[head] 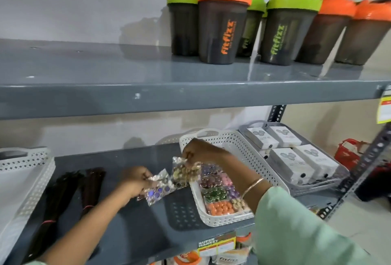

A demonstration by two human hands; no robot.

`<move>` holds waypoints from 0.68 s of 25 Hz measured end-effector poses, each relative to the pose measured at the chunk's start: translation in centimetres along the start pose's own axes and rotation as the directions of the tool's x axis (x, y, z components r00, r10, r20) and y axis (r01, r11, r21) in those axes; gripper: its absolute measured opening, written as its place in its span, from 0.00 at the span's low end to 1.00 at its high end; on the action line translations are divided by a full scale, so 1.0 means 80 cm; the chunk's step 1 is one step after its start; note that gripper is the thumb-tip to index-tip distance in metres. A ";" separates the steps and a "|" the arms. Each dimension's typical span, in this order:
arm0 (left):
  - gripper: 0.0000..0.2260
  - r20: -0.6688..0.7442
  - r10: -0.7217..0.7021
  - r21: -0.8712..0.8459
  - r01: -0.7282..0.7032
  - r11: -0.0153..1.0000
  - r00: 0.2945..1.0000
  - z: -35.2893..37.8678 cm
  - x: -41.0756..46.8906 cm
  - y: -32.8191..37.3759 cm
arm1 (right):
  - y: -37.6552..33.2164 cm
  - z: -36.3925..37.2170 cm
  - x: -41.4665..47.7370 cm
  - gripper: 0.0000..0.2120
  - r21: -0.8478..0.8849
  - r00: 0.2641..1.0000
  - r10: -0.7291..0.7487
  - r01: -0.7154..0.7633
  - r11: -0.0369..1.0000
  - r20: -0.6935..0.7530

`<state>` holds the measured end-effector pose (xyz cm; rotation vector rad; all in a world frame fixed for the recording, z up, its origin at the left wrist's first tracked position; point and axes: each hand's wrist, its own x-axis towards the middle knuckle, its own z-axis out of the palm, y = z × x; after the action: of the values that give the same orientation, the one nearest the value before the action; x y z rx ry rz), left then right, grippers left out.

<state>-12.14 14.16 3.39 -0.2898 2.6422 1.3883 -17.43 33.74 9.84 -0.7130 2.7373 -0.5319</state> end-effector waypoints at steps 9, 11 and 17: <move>0.15 0.130 0.064 0.283 -0.099 0.954 0.989 0.175 0.037 0.109 | 0.165 0.005 -0.065 0.13 -0.155 0.945 0.312 -0.296 0.943 0.094; 0.14 0.131 0.142 0.483 -0.188 0.855 0.981 0.191 0.047 0.098 | 0.172 0.021 -0.066 0.11 -0.130 0.944 0.321 -0.310 0.942 0.072; 0.12 0.094 0.128 0.372 -0.155 0.915 0.987 0.187 0.037 0.096 | 0.170 0.036 -0.066 0.09 -0.076 0.940 0.340 -0.337 0.938 0.032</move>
<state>-16.28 30.43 0.43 -0.0036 2.8425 0.8662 -17.65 46.66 2.51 -0.2497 2.7609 -0.3394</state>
